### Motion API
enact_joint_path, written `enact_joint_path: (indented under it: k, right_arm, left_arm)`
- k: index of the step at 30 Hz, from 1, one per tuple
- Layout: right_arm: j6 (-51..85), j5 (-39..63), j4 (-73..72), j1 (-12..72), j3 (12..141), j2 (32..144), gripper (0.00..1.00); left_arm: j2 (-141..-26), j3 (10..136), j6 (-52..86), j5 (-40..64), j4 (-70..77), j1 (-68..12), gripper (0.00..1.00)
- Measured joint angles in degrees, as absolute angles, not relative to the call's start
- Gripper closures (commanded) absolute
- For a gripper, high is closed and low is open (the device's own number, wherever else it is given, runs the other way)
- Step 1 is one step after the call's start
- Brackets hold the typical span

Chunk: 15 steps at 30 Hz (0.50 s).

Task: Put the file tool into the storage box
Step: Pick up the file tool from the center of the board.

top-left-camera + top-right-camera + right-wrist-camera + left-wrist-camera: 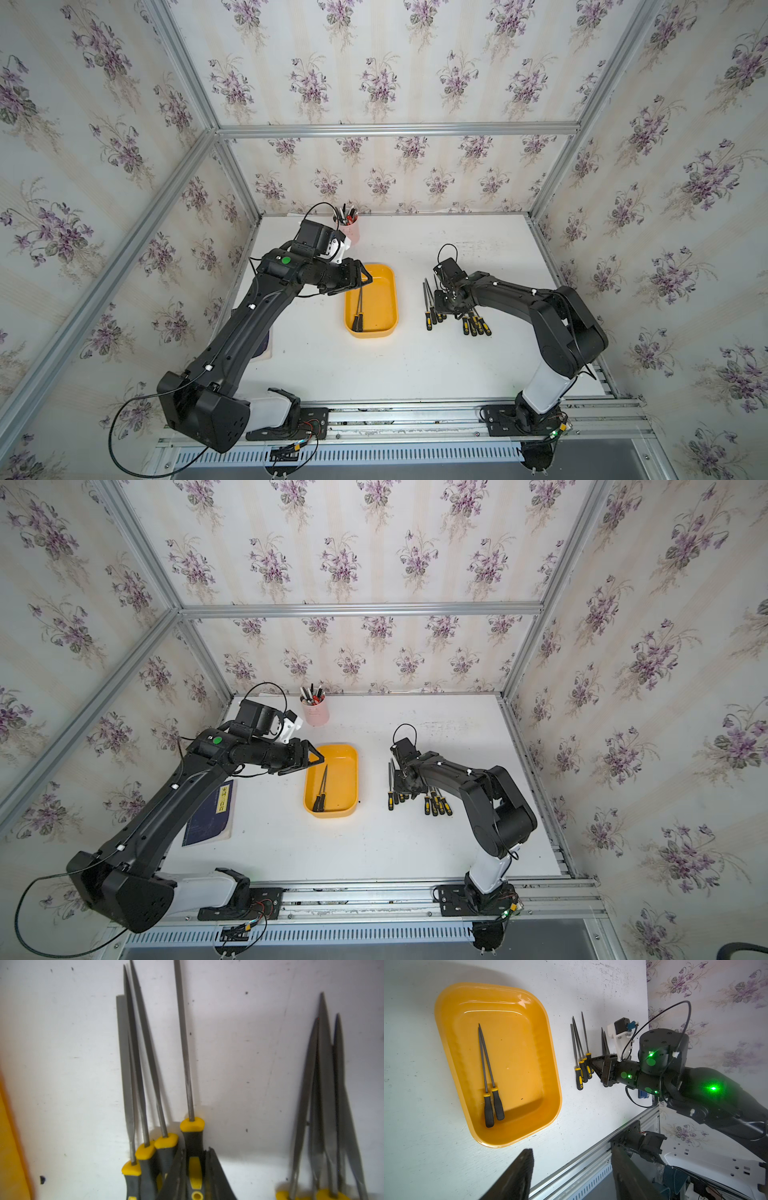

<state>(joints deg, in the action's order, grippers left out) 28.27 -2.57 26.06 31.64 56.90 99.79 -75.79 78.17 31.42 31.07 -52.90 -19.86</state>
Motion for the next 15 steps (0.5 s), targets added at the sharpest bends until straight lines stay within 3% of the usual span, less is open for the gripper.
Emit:
enact_joint_path:
  k: [5,11,15]
  right_arm:
    - [28.08,-2.50,25.82,31.64,55.96,98.54,0.79]
    - [27.09,-1.85,29.56,31.64,54.65,97.41,0.65]
    - [27.07,-1.83,31.77,31.64,53.95,96.18,0.64]
  left_arm:
    - [-76.07,77.58,31.42,31.07,-52.84,-19.86,0.36]
    - [-76.18,77.12,31.42,31.09,-52.71,-19.86,0.35]
    - [-76.16,76.75,31.42,31.09,-52.66,-19.86,0.35]
